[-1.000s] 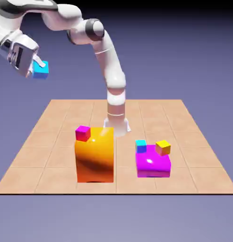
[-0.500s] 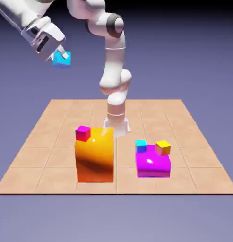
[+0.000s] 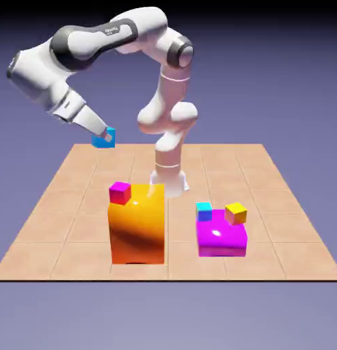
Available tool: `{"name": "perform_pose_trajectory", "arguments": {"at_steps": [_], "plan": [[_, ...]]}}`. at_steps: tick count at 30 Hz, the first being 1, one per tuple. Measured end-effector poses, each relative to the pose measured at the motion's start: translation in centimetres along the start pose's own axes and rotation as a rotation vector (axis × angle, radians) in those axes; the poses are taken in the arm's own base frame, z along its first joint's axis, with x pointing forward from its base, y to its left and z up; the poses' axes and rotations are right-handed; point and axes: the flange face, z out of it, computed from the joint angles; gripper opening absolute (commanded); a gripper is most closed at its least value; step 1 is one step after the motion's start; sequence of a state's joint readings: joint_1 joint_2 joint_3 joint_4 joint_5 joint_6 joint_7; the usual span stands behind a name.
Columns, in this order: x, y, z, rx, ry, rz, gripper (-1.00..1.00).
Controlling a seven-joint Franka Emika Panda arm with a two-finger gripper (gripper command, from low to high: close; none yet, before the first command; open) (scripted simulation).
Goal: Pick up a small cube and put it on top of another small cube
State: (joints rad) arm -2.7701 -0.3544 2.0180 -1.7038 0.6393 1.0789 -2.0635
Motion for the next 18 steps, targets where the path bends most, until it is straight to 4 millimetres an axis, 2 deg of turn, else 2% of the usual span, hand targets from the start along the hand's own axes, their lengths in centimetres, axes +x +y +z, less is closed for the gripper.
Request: {"name": "perform_pose_trajectory", "arguments": {"at_steps": [4, 5, 10, 11, 13, 18], "plan": [[-3.9, 2.5, 3.5, 0.080, 0.049, 0.094, -1.00], [-3.9, 2.5, 3.5, 0.080, 0.049, 0.094, -1.00], [-4.8, 3.0, 8.8, 0.079, 0.050, 0.094, -1.00], [-4.8, 3.0, 9.8, 0.080, 0.048, 0.094, 1.00], [-4.8, 3.0, 9.8, 0.079, 0.049, 0.094, 1.00], [-4.1, 2.6, 4.3, 0.078, 0.052, 0.094, 1.00]]}}
